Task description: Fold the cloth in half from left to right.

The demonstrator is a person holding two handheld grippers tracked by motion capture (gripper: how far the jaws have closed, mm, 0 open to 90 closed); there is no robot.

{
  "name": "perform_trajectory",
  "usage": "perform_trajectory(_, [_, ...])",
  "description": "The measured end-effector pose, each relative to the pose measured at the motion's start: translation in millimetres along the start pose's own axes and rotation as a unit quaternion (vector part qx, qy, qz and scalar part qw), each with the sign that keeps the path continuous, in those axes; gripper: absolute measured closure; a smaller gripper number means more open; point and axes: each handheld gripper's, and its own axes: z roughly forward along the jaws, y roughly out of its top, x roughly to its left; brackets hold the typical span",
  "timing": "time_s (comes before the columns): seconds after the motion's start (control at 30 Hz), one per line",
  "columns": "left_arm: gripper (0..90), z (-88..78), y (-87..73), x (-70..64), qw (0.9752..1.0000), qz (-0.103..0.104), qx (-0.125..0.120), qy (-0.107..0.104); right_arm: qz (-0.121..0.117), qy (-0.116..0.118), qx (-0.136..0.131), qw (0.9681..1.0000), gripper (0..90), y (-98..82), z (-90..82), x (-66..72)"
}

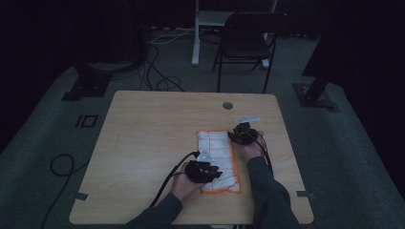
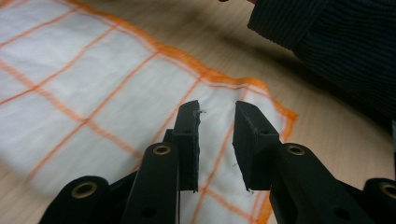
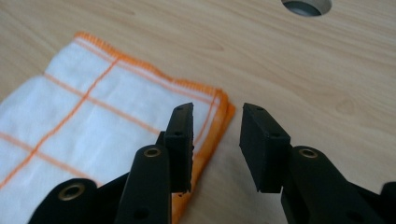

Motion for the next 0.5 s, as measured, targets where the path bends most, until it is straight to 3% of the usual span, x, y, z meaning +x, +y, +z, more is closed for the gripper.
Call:
perform_trajectory(0.3, [67.1,23.7,11.6,-25.9,0.9990,0.033,0.013,-0.027,0.015,-0.003,0.004,0.9999,61.4,-17.9,-6.4,-7.7])
perform_trajectory(0.43, [65.9,32.7,12.7,-30.1,0.9987,0.042,0.021,-0.020,0.015,-0.003,0.001,0.9999,61.0,-19.2,-8.2,-8.4])
perform_trajectory(0.5, [67.9,38.3,12.3,-30.3,0.9982,0.049,0.035,-0.002,0.016,-0.003,-0.001,0.9999,60.3,-19.4,-9.0,-8.6])
